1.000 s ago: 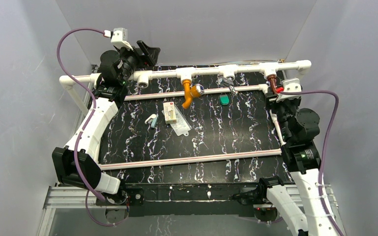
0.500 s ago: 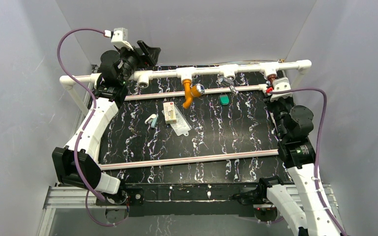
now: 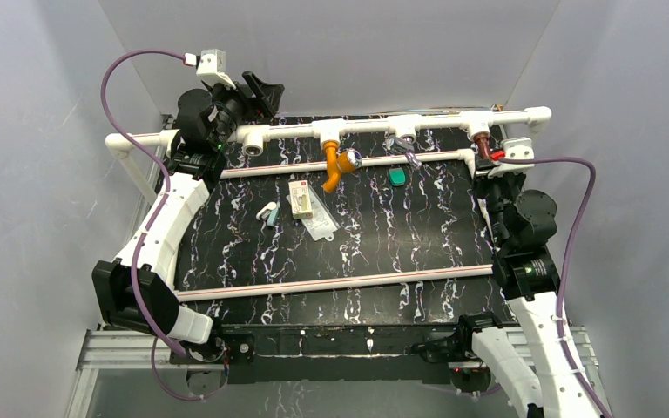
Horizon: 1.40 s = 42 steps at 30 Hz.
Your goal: Install the water faucets
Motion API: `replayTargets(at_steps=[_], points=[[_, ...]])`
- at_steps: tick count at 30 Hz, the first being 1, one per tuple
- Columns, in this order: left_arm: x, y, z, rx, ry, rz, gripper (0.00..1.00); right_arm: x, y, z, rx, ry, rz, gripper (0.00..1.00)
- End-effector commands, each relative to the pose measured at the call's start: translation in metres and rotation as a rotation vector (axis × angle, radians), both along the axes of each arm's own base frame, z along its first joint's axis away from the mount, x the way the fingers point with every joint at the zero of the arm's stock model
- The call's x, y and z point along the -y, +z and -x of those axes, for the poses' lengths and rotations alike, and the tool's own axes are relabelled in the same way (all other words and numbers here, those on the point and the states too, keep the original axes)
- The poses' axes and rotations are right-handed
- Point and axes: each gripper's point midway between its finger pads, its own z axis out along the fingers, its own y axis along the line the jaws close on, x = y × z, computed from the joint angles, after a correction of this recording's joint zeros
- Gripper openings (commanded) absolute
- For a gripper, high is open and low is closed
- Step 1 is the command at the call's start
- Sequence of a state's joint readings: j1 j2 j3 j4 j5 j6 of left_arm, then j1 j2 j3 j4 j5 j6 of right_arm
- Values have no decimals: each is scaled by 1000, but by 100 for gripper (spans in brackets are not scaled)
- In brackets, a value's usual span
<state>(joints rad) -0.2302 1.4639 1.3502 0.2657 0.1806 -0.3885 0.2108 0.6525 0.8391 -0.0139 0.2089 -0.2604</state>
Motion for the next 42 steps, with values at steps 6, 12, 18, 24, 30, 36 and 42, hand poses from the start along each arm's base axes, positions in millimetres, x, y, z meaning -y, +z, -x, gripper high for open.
replayTargets(at_steps=[6, 12, 18, 24, 30, 36, 42], points=[[-10, -208, 27, -610, 4, -149, 79, -22, 22, 3, 30, 83, -450, 1], [-9, -207, 27, -610, 0, -147, 79, -23, 15, 5, -9, 90, -393, 1], [-10, -205, 27, -606, 3, -148, 79, -18, 18, 14, -21, 77, -337, 25], [-11, -205, 27, -600, 8, -150, 79, -16, 38, 27, -2, 83, -326, 53], [-9, -202, 28, -597, 1, -142, 79, -12, 56, 40, 14, 76, -369, 72], [-4, -195, 28, -581, -19, -120, 79, -11, 61, 55, -15, 78, -421, 78], [0, -174, 19, -558, -20, -79, 79, -13, 56, 67, -52, 85, -477, 79]])
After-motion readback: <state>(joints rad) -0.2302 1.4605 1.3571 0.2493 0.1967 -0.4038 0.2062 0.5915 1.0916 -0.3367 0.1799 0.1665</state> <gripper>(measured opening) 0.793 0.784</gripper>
